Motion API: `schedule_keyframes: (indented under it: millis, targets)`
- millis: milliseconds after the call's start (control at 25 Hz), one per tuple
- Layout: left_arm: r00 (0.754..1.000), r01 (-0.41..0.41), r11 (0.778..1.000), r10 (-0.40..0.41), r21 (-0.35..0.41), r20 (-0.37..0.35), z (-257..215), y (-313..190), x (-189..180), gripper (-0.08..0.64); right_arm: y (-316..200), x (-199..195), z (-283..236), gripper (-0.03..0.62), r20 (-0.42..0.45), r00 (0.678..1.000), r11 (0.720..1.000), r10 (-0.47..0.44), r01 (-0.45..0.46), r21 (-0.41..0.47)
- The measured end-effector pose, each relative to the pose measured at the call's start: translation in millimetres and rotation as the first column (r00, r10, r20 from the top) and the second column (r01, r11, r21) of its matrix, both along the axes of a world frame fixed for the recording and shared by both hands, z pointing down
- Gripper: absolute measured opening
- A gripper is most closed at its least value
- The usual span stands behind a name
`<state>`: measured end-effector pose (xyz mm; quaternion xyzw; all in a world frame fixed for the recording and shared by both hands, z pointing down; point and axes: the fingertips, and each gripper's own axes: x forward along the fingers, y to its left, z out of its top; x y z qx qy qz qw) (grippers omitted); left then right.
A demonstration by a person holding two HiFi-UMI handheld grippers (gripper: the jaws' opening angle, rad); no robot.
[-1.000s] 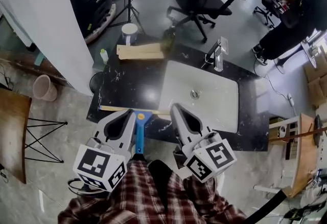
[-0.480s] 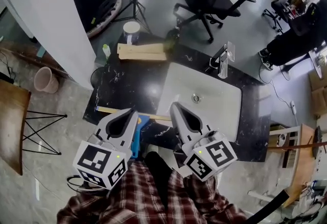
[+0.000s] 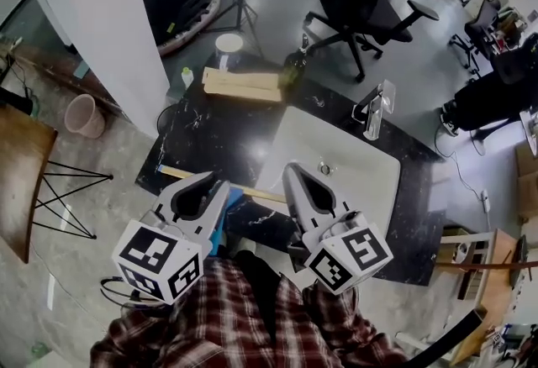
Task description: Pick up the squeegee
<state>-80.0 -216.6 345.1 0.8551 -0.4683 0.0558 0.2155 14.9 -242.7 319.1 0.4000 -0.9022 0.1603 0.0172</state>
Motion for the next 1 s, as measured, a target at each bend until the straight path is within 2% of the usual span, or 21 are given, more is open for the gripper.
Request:
schedule_keyframes:
  millis: [200,280,440,600,720,1000]
  targets:
    - [1.0,-0.02,0.999,0.02,-0.031,-0.008,2.7,2.4,7.1,0.154,-2.2,2.0,-0.6,0.011,0.002,1.0,1.0,-0.021,0.021,0.002]
    - [1.0,-0.02,0.999,0.021,-0.04,0.02,6.2,2.4,8.5,0.178,-3.4,2.3,-1.4,0.011,0.005,1.0,1.0,-0.027,0.027,0.004]
    - [0.993,-0.005,0.999,0.011,-0.054,0.119,16.2,3.5,7.2,0.179,-3.8,1.8,-1.6,0.011,0.01,0.999,0.999,-0.036,0.036,0.005]
    - [0.981,0.004,0.992,0.02,-0.126,0.192,37.4,9.4,4.2,0.179,-1.8,3.3,3.2,0.011,0.008,0.999,0.999,-0.042,0.042,0.002]
    - [0.971,0.004,0.979,0.044,-0.205,0.233,59.0,17.0,3.5,0.179,2.5,3.8,10.8,0.011,0.011,0.999,0.999,-0.051,0.051,-0.011]
    - [0.957,0.034,0.932,0.075,-0.362,0.281,98.4,27.5,5.3,0.178,11.6,4.3,29.1,0.011,0.057,0.995,0.995,-0.082,0.085,-0.059]
